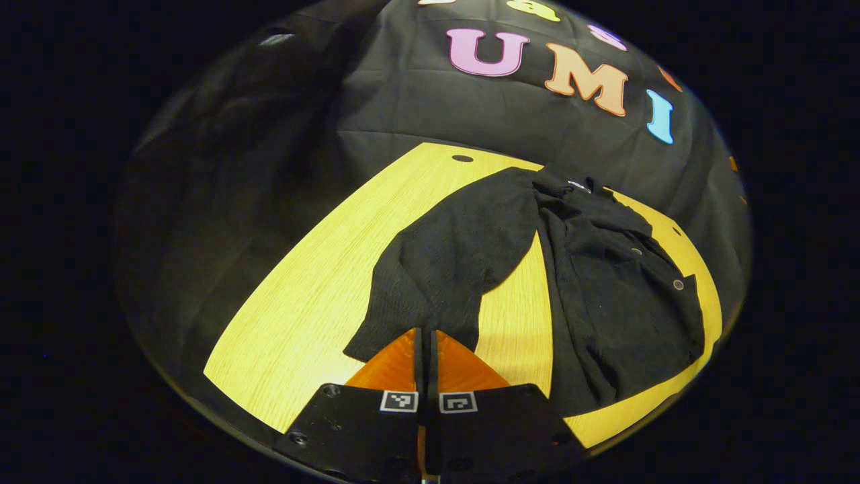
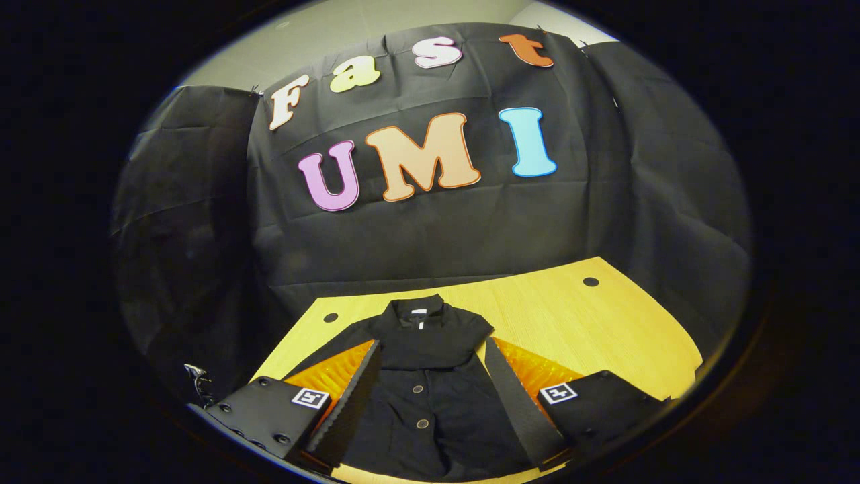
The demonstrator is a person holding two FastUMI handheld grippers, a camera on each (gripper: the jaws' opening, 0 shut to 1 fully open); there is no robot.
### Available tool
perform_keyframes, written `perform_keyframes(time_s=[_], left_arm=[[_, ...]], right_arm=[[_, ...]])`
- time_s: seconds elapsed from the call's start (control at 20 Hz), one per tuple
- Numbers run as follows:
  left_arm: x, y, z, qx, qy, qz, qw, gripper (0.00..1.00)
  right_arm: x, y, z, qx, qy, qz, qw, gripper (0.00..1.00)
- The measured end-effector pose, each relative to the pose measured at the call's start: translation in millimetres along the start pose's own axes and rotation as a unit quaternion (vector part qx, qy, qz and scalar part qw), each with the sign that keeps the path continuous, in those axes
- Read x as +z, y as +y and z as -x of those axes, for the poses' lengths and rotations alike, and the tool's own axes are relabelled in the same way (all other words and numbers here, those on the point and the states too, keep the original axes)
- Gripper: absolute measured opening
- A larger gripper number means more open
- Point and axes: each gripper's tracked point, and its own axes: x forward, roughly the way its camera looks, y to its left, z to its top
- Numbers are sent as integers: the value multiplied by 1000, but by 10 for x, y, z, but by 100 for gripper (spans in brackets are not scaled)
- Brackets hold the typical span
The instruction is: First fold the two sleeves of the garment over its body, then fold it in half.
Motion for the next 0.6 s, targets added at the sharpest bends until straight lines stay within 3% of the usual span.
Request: perform_keyframes(time_s=[0.2, 0.4, 0.45, 0.5, 0.6], left_arm=[[253, -132, -52, -33, 6, 40, 999, 0], [683, -299, -106, -65, -7, 29, 997, 0], [825, -353, -105, -75, -12, 28, 997, 0], [977, -423, -116, -85, -22, 24, 996, 0], [1281, -572, -147, -100, -45, 3, 994, 0]], right_arm=[[-27, 64, -3, -13, -2, -7, 1000, 98], [-50, 50, 8, -31, -1, -5, 1000, 98], [-55, 30, 20, -37, 0, -5, 999, 93], [-58, 11, 31, -42, 2, -8, 999, 98], [-9, -17, 91, -52, -5, -14, 999, 98]])
